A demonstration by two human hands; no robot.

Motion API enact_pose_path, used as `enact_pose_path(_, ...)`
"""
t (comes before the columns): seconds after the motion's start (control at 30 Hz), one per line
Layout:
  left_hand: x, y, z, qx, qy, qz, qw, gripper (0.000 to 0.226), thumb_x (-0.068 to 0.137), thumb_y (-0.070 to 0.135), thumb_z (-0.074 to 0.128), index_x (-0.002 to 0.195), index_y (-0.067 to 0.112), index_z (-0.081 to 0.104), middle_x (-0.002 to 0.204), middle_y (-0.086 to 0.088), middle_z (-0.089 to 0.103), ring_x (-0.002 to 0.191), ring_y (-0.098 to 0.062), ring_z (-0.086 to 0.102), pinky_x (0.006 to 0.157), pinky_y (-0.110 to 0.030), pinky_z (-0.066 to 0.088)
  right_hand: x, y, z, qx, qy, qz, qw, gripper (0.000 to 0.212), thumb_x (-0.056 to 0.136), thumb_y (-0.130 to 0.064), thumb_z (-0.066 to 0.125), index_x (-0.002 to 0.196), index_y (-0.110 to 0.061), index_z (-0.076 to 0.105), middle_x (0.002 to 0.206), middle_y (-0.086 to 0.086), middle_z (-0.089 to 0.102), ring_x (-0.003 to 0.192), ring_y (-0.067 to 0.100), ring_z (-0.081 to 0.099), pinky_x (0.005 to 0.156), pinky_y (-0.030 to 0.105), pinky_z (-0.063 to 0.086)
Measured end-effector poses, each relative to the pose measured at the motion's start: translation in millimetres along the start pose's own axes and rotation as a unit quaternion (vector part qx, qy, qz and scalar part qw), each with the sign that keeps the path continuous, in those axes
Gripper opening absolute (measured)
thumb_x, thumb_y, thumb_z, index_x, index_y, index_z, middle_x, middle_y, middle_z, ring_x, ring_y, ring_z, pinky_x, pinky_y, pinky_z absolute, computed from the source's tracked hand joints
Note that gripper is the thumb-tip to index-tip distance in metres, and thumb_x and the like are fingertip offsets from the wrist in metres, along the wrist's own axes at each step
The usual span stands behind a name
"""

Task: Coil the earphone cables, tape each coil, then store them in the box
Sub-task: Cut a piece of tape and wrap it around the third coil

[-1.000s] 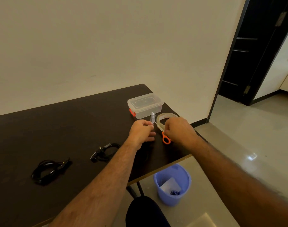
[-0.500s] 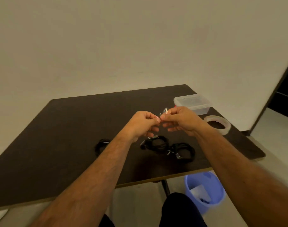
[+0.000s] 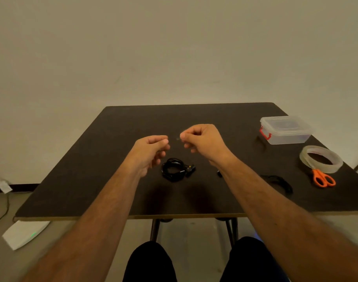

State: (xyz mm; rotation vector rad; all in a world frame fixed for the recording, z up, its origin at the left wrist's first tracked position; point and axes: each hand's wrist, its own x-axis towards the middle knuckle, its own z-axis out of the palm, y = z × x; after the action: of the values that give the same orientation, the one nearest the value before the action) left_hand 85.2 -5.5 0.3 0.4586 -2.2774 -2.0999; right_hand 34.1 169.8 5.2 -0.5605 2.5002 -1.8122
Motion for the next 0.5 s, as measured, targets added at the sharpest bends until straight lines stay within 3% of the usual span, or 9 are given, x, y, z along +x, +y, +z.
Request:
enact_pose_path(0.1, 11.3, -16.4, -6.0, 0.212, 0.048, 0.084, 0.972, 0.022, 0.094, 0.022, 0.064, 0.114, 0.024, 0.071, 0.101, 0.004, 0.071, 0.08, -0.009, 0.062, 0.066, -0.026, 0.051, 3.1, 5.8, -6.8, -0.03, -0.011, 0.048, 0.998, 0.008, 0.09, -0.018, 0.07, 0.085, -0.013, 0.074, 0.083, 0.0, 0.073, 0.073, 0.01, 0.068, 0.064, 0.027, 0.055)
enact_pose_path(0.17, 22.2, -20.9, -2.3, 0.393, 0.055, 0.137, 0.907, 0.022, 0.093, 0.027, 0.065, 0.114, 0.028, 0.071, 0.109, 0.007, 0.071, 0.098, -0.011, 0.063, 0.085, -0.031, 0.051, 4.9, 12.4, -10.7, -0.069, -0.045, 0.095, 0.992, 0.01, 0.089, -0.02, 0.07, 0.088, -0.011, 0.073, 0.088, 0.007, 0.074, 0.076, 0.011, 0.067, 0.07, 0.031, 0.056)
enact_pose_path(0.27, 38.5, -18.1, 10.1, 0.549, 0.007, 0.21, 0.809, 0.031, 0.092, 0.03, 0.065, 0.123, 0.029, 0.067, 0.125, 0.004, 0.066, 0.118, -0.018, 0.056, 0.098, -0.038, 0.049, 7.6, 22.1, -9.2, -0.096, -0.05, 0.121, 0.987, 0.013, 0.089, -0.02, 0.069, 0.091, -0.007, 0.071, 0.092, 0.012, 0.074, 0.079, 0.014, 0.067, 0.065, 0.028, 0.052)
enact_pose_path(0.37, 51.3, -14.5, 20.7, 0.652, -0.061, 0.232, 0.719, 0.04, 0.094, 0.034, 0.063, 0.133, 0.03, 0.059, 0.138, 0.002, 0.054, 0.129, -0.022, 0.043, 0.103, -0.043, 0.042, 10.6, 29.9, -5.1, -0.139, -0.04, 0.106, 0.984, 0.004, 0.089, -0.022, 0.07, 0.089, -0.018, 0.069, 0.09, 0.0, 0.07, 0.086, 0.013, 0.067, 0.071, 0.026, 0.053)
enact_pose_path(0.43, 58.6, -14.1, 22.7, 0.681, -0.096, 0.228, 0.689, 0.039, 0.095, 0.036, 0.061, 0.133, 0.032, 0.058, 0.138, 0.003, 0.052, 0.129, -0.021, 0.041, 0.103, -0.043, 0.04, 13.4, 35.1, -3.4, -0.174, -0.033, 0.098, 0.979, 0.008, 0.089, -0.025, 0.07, 0.096, -0.022, 0.066, 0.093, -0.007, 0.067, 0.091, 0.01, 0.064, 0.082, 0.03, 0.053)
enact_pose_path(0.5, 64.8, -16.1, 21.6, 0.691, -0.127, 0.231, 0.674, 0.035, 0.095, 0.037, 0.061, 0.13, 0.035, 0.06, 0.135, 0.005, 0.053, 0.126, -0.02, 0.041, 0.102, -0.043, 0.042, 14.7, 36.5, -2.5, -0.202, -0.026, 0.091, 0.975, 0.015, 0.09, -0.027, 0.069, 0.104, -0.023, 0.065, 0.095, -0.01, 0.062, 0.094, 0.009, 0.061, 0.083, 0.028, 0.05)
